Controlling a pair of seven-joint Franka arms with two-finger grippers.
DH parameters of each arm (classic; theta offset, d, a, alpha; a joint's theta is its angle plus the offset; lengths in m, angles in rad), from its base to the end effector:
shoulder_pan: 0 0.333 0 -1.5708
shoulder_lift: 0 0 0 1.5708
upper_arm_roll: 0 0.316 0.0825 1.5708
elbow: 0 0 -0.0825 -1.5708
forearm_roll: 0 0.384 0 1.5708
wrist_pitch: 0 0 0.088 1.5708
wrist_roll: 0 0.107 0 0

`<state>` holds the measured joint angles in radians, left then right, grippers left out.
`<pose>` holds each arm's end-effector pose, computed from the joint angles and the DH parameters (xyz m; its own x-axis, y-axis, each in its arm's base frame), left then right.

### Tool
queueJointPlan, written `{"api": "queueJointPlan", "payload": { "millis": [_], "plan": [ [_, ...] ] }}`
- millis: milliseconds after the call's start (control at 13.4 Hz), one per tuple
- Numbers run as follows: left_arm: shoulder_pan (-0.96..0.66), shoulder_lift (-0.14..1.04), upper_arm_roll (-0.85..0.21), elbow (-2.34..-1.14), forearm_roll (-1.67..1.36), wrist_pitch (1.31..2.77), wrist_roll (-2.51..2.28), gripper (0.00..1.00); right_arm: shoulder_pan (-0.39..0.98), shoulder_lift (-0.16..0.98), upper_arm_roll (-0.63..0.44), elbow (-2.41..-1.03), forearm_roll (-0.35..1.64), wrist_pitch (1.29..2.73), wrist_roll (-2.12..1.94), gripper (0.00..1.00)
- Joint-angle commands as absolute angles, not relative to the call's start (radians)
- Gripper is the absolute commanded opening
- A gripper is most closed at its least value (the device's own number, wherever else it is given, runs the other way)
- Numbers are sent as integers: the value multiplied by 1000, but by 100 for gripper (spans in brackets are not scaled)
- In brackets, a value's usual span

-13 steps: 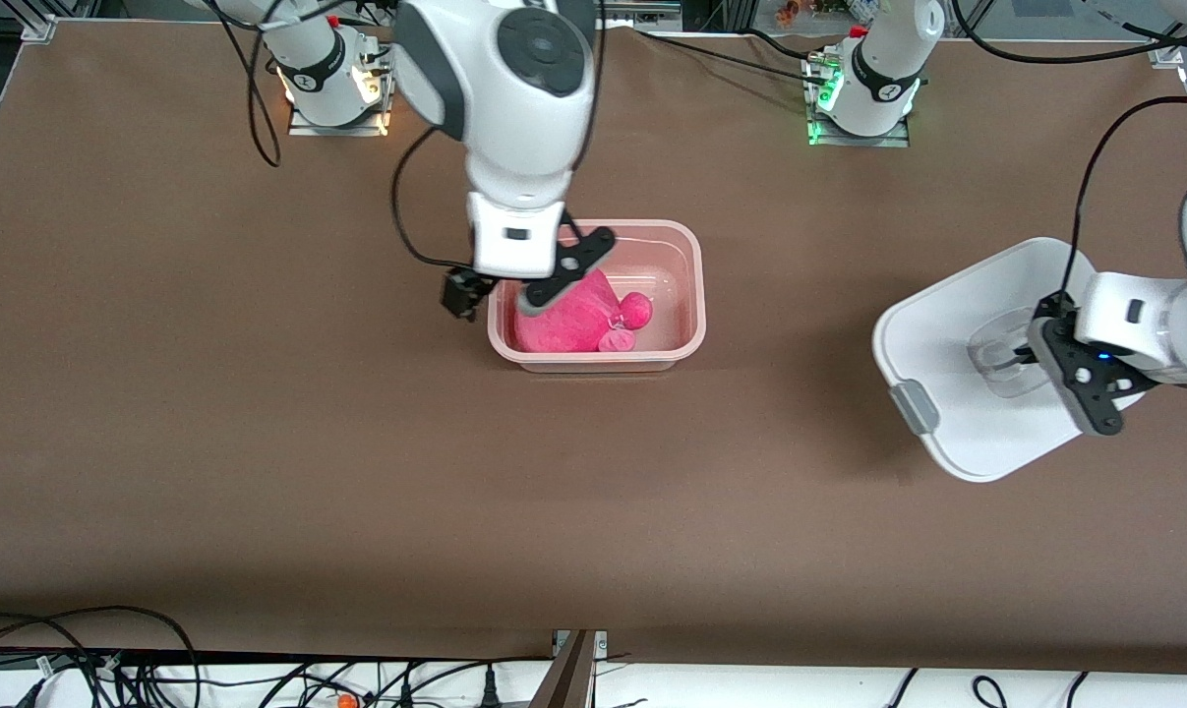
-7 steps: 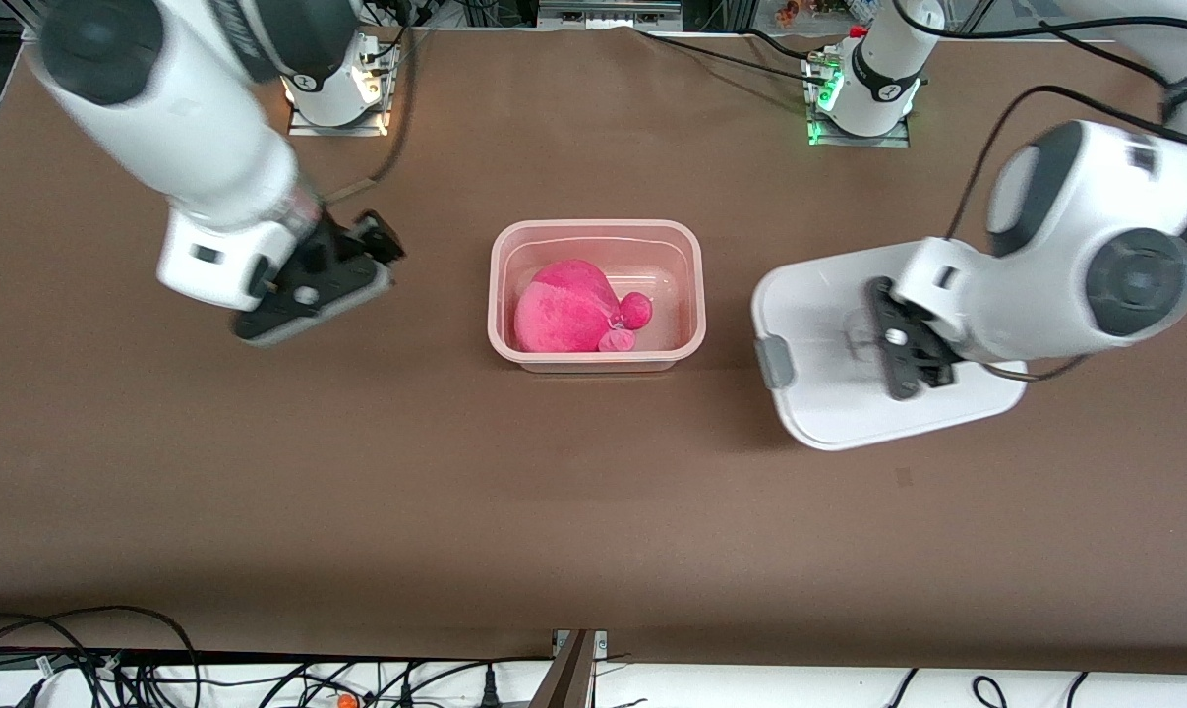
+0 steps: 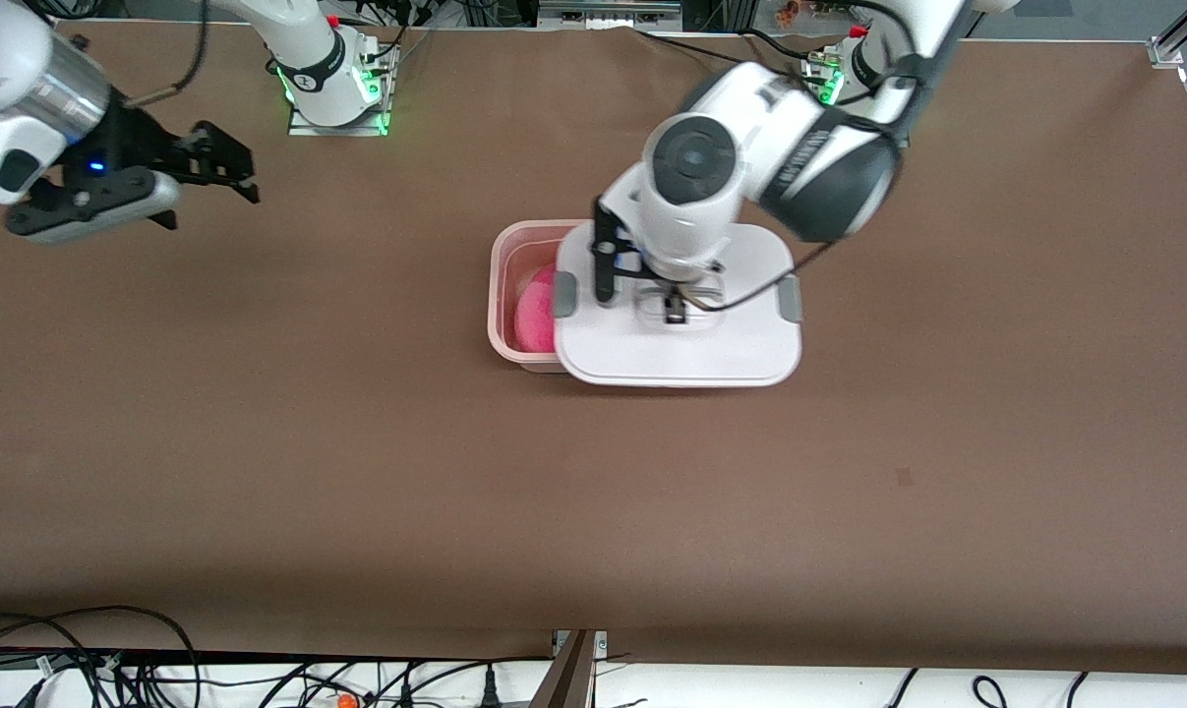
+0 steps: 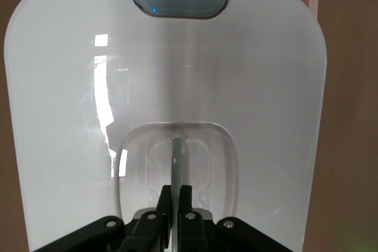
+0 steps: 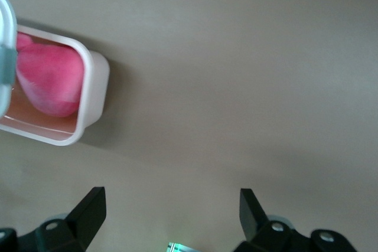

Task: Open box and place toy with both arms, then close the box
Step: 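Carry the lid over the box with the left gripper while the right gripper withdraws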

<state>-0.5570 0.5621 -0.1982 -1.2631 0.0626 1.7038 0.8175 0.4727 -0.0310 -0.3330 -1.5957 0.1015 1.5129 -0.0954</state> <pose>0.5376 -0.4552 0.4280 0.0078 -0.9990 -0.0436 -0.9937 -0.0126 0.1114 0.5326 0.0834 0.6246 0.9702 0.2386 -0.0423 0.2324 -0.9657 -0.1160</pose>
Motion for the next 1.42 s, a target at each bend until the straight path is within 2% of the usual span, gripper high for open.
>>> {"api": "queueJointPlan", "payload": {
  "millis": [0,224,448,1194,1343],
  "plan": [
    [-615,603,-186,-1258,87,1753,805,0,342,-58,-279,-1650,100,1517,-130,100],
    [-692,638,-181,-1258,95,1764,720,0,262,-112,-200,-1699,32,1525,-60,100],
    [-703,683,-181,-1235,106,1769,667,0,259,-115,-176,-1706,-6,1525,-2,100],
    [-703,702,-183,-1206,103,1787,578,0,264,-86,-175,-1626,-31,1519,-6,100],
    [-704,724,-183,-1200,103,1839,575,0,261,-81,-178,-1609,-31,1522,-11,100]
  ]
}}
